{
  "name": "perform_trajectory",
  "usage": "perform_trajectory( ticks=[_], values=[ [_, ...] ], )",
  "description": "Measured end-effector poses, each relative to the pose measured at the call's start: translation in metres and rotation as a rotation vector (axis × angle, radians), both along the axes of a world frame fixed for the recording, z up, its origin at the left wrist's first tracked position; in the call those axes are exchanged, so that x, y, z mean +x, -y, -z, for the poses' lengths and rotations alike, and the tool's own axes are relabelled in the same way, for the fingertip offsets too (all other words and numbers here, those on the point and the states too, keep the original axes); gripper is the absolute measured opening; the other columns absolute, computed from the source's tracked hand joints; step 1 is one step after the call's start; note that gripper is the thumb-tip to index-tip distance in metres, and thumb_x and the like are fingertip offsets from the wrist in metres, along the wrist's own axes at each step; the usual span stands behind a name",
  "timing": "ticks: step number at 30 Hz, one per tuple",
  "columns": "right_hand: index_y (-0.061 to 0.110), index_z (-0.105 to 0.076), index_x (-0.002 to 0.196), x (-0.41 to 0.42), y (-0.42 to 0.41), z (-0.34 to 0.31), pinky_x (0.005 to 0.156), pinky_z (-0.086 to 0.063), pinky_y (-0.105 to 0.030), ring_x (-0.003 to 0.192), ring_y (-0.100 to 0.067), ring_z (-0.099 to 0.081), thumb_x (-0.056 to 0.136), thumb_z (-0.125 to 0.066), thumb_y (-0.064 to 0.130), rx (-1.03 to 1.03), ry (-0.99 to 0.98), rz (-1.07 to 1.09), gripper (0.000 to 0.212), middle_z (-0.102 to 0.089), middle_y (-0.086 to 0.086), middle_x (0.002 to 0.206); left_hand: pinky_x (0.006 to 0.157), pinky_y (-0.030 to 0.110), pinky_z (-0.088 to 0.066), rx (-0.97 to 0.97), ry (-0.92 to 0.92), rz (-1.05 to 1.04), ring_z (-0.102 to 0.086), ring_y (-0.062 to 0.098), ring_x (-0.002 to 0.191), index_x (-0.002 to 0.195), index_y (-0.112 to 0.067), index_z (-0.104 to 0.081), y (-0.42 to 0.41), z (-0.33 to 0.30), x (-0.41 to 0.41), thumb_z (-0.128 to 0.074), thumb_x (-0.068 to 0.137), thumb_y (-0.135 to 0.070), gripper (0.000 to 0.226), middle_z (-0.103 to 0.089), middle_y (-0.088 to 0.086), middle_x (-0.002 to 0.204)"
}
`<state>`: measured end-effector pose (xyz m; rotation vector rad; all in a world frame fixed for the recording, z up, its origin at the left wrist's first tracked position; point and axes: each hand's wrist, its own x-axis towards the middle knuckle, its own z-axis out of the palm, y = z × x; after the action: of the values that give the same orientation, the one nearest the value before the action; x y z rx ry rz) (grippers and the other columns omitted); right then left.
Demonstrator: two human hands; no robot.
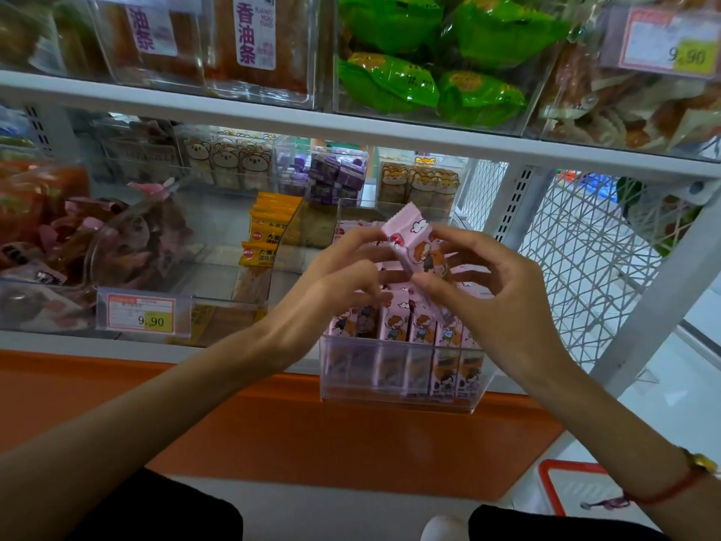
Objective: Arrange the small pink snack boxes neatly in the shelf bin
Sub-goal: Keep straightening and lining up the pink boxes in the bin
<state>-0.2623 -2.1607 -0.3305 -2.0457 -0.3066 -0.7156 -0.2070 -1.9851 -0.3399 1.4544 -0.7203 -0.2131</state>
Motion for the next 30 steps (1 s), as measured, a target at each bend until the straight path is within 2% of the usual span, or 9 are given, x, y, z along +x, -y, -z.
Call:
perform_trajectory(
  ticks=[3,7,10,14,17,19,21,25,30],
  values=[
    [0.032,-0.06,0.119,-0.001,-0.001,0.003,0.09,-0.045,-0.015,0.103,0.0,-0.056,0.076,-0.071,0.031,-0.134,0.04,-0.013,0.044,-0.061,0.014,0.109,0.079,0.017,-0.054,0.024,0.129,-0.072,-0.067,0.006,0.1,0.114,-0.035,-0.053,0.002,0.0,-0.01,-0.07,0.082,-0.04,0.036,-0.07,-0.012,0.107],
    [0.037,-0.052,0.126,0.001,0.002,0.004,0.099,-0.036,-0.022,0.119,-0.004,-0.045,0.078,-0.071,0.036,-0.195,-0.006,0.009,0.052,-0.053,0.01,0.125,0.083,0.02,-0.053,-0.032,0.169,-0.141,-0.066,0.006,0.101,0.111,-0.024,-0.057,0.006,-0.001,-0.011,-0.059,0.084,-0.029,0.028,-0.069,-0.005,0.107],
    [0.037,-0.047,0.129,0.003,0.006,0.003,0.09,-0.045,-0.014,0.114,-0.002,-0.051,0.067,-0.065,0.048,0.072,-0.182,-0.022,0.065,-0.049,0.006,0.13,0.079,0.017,-0.053,-0.145,0.117,-0.155,-0.068,0.008,0.098,0.11,-0.016,-0.057,0.004,-0.004,-0.01,-0.058,0.085,-0.024,0.026,-0.071,-0.004,0.103],
    [0.026,-0.061,0.117,0.008,0.018,0.005,0.087,-0.055,-0.029,0.097,-0.015,-0.068,0.073,-0.069,0.027,0.386,-0.276,-0.074,0.045,-0.064,0.005,0.113,0.084,0.02,-0.052,-0.121,0.162,-0.214,-0.066,0.009,0.101,0.106,-0.022,-0.06,0.003,-0.005,-0.009,-0.062,0.081,-0.031,0.027,-0.07,-0.003,0.106],
    [0.031,-0.061,0.116,0.01,0.021,0.006,0.084,-0.054,-0.023,0.103,-0.009,-0.064,0.082,-0.069,0.015,0.388,-0.2,-0.028,0.039,-0.065,0.012,0.11,0.079,0.014,-0.052,-0.056,0.227,-0.272,-0.066,0.004,0.098,0.1,-0.03,-0.064,0.001,-0.003,-0.005,-0.069,0.081,-0.025,0.021,-0.071,-0.01,0.101],
    [0.03,-0.056,0.124,0.011,0.021,0.007,0.079,-0.053,-0.014,0.1,-0.001,-0.063,0.084,-0.068,0.017,0.318,-0.15,0.029,0.043,-0.062,0.015,0.112,0.078,0.015,-0.053,-0.053,0.265,-0.343,-0.067,0.004,0.095,0.095,-0.029,-0.064,0.0,-0.002,-0.001,-0.069,0.083,-0.022,0.015,-0.072,-0.01,0.1],
    [0.028,-0.049,0.13,0.013,0.021,0.007,0.08,-0.051,-0.01,0.096,0.003,-0.062,0.087,-0.065,0.016,0.209,-0.156,0.094,0.048,-0.059,0.017,0.112,0.082,0.019,-0.055,-0.08,0.292,-0.465,-0.068,0.005,0.096,0.105,-0.023,-0.063,-0.002,-0.001,0.008,-0.068,0.085,-0.018,0.021,-0.071,-0.008,0.104],
    [0.024,-0.048,0.13,0.013,0.017,0.016,0.099,-0.046,-0.024,0.11,-0.005,-0.055,0.09,-0.062,0.018,-0.138,-0.314,0.071,0.043,-0.056,0.009,0.123,0.082,0.02,-0.055,0.011,0.337,-0.56,-0.067,0.007,0.099,0.118,-0.02,-0.059,0.003,-0.007,0.033,-0.068,0.086,-0.018,0.034,-0.067,-0.008,0.107],
    [0.033,-0.024,0.147,0.013,0.012,0.029,0.113,-0.026,-0.033,0.135,-0.011,-0.032,0.098,-0.037,0.046,-0.704,-0.452,0.035,0.053,-0.024,0.008,0.154,0.088,0.03,-0.055,0.225,0.344,-0.508,-0.065,0.013,0.102,0.122,-0.013,-0.059,0.021,-0.015,0.066,-0.069,0.087,-0.021,0.037,-0.067,-0.002,0.112]
  ],
)
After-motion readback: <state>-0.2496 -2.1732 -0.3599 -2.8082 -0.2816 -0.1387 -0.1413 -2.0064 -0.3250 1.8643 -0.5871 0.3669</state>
